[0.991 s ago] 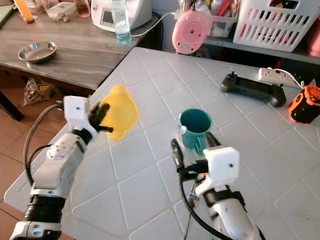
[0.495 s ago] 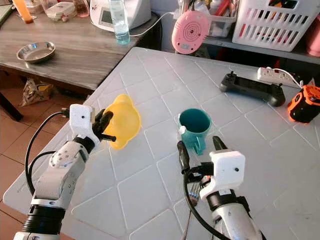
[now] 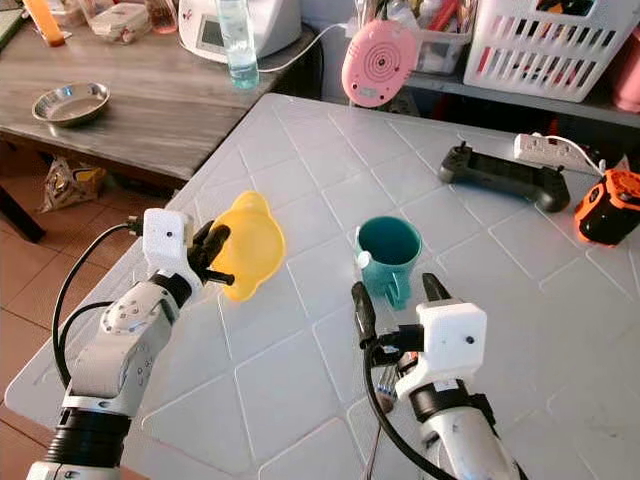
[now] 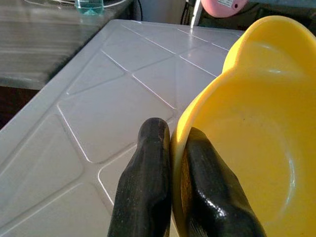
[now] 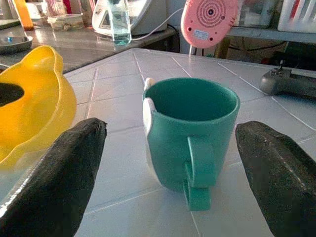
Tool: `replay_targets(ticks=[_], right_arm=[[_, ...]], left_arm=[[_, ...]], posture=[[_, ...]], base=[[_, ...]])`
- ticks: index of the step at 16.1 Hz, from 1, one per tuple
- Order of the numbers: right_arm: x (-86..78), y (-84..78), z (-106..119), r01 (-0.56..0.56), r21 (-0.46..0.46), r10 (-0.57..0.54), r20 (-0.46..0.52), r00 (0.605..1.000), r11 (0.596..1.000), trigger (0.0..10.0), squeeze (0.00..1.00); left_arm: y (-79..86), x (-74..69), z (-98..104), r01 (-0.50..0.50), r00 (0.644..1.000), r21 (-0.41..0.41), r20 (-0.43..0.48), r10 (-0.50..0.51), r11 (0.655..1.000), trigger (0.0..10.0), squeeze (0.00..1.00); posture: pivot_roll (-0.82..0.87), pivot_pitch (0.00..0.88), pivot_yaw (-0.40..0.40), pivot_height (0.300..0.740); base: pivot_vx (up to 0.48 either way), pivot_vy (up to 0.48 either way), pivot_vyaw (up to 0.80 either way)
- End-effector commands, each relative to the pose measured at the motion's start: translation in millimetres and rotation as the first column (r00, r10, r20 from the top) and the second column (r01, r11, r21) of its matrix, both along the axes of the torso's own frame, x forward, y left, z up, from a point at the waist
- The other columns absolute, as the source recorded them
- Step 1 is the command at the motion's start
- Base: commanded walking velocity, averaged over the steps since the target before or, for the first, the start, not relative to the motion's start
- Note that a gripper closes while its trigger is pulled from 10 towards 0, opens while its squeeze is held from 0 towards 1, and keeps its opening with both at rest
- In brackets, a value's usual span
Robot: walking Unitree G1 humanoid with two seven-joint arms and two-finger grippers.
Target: Setting the table
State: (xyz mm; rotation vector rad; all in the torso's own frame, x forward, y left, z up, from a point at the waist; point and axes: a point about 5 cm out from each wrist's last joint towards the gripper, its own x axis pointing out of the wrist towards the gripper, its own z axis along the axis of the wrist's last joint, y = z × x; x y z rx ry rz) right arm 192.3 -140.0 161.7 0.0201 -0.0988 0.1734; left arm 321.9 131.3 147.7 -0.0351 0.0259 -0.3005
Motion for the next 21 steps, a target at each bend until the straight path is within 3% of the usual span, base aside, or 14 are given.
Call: replay_targets(ticks=[1,15,21], right_arm=[[-1.5,0.8,2,0.006,0.007,-0.006,0.002,1.000,1.000,10.0,0.00],[1.6,-0.2,2,0.025,0.017,-0.025,0.008,1.000,1.000,10.0,0.00],[5.3,-10.3,7,0.107,-0.022,-0.106,0.051,0.993,0.994,10.0,0.00]], left_arm=[[-1.6,0.4,8,0.010,1.000,0.010,0.023,-0.011,1.000,10.0,0.00],[-5.7,2.8,9,0.032,0.999,0.016,0.009,-0.032,0.999,10.0,0.00],[-0.8,6.6,12,0.004,0.999,0.017,0.041,-0.005,1.000,10.0,0.00]], posture=[[0.08,0.135,0.028,0.740],[0.08,0.133,0.040,0.740],[0.08,0.115,0.031,0.740]], base=[[-0.270,0.000,0.00],[-0.314,0.000,0.00],[-0.196,0.000,0.00]])
